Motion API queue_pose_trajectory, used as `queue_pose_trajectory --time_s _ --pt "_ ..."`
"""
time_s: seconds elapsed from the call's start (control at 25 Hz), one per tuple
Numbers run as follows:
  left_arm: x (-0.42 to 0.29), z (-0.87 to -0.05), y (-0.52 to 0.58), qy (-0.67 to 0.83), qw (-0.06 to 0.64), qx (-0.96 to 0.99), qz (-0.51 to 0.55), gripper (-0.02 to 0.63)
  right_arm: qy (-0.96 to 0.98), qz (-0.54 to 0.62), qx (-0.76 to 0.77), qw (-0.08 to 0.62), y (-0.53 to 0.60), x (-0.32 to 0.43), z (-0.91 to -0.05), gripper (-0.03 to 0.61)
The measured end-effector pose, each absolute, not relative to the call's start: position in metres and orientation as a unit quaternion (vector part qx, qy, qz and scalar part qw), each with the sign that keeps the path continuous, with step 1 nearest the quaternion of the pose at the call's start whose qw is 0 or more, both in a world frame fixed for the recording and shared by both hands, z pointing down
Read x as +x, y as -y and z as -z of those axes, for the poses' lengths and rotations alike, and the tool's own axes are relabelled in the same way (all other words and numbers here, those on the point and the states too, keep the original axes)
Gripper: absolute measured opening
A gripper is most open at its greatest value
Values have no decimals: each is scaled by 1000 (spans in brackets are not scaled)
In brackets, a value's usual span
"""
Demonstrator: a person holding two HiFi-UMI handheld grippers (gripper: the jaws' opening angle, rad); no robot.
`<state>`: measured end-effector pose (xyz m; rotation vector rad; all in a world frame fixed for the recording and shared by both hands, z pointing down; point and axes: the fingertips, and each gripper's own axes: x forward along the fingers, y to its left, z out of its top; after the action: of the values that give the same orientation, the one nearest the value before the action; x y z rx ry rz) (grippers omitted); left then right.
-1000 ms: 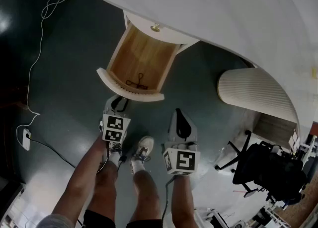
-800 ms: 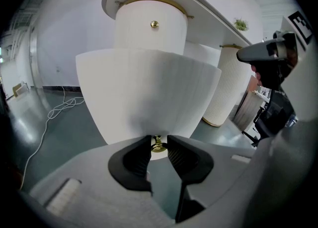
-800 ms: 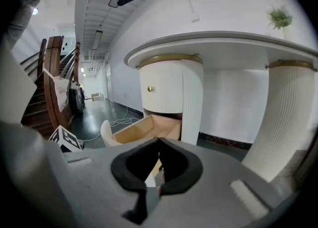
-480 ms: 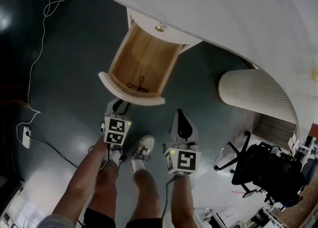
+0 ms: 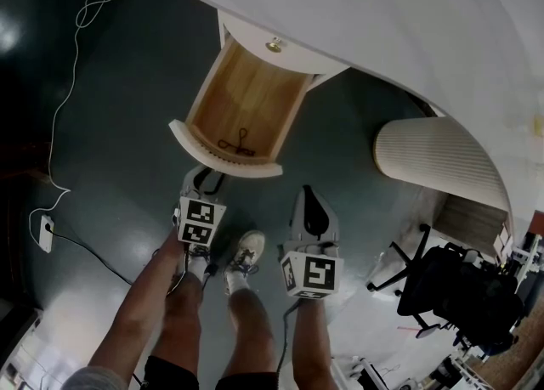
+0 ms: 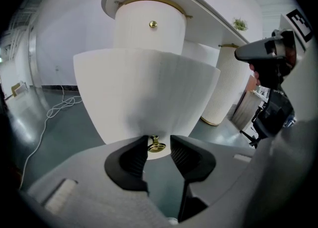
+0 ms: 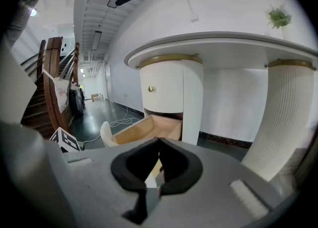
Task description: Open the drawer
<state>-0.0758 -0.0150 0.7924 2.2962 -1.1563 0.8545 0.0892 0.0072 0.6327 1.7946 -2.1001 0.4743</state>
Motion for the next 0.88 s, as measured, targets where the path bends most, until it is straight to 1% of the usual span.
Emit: queue_pose_trajectory --time_s 0.08,0.16,0.48,0.88 --pt "-72 -791 12 407 222 832 -306 228 739 -166 631 168 -6 89 -630 3" --pt "-72 -787 12 409 224 831 -304 253 740 -164 630 168 -5 89 -626 3" --pt "-81 -763 13 421 221 826 -302 258 742 -161 629 167 -1 87 -608 3" --pt "-90 -699 13 434 214 826 -288 258 746 -157 625 167 5 80 -560 3"
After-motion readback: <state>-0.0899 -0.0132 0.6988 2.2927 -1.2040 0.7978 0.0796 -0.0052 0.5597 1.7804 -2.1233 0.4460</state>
